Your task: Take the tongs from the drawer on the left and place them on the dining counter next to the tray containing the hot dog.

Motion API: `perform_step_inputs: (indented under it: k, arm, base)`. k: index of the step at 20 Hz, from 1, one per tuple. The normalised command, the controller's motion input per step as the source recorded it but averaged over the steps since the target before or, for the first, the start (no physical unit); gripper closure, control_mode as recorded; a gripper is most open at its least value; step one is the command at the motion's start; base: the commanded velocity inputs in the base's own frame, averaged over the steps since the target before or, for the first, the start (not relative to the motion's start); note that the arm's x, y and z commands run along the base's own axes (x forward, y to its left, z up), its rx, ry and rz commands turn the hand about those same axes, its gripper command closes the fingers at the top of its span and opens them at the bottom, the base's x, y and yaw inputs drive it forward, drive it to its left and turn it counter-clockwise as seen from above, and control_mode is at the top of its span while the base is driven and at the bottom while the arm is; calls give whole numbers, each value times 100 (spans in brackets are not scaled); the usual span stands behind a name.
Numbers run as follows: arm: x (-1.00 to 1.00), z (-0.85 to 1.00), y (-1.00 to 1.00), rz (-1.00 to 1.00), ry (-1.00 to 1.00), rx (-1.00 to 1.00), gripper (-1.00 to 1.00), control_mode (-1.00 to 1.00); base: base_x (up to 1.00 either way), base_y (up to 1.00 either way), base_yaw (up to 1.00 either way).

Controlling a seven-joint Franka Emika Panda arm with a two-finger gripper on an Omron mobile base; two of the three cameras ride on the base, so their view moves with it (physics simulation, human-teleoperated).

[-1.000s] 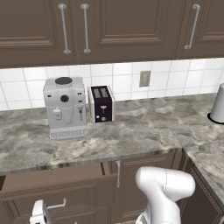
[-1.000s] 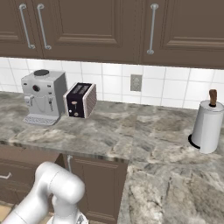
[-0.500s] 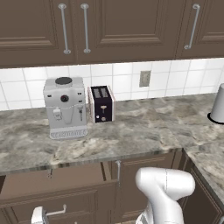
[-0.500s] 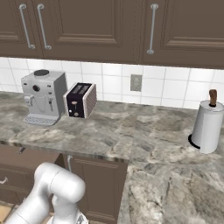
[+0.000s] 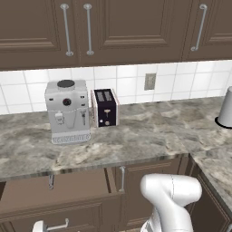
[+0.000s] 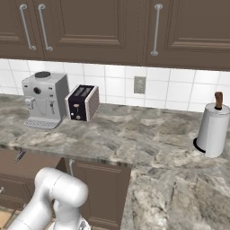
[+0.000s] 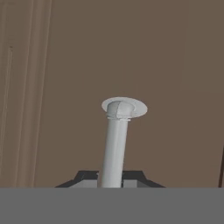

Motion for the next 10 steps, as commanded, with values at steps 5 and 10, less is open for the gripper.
perform_step_inputs:
  k: [5,10]
  arm:
    - [0,0,0,0,0,0,-100,-100]
    - [0,0,0,0,-1,0,-100,-100]
  base:
    - [0,0,0]
    - [0,0,0]
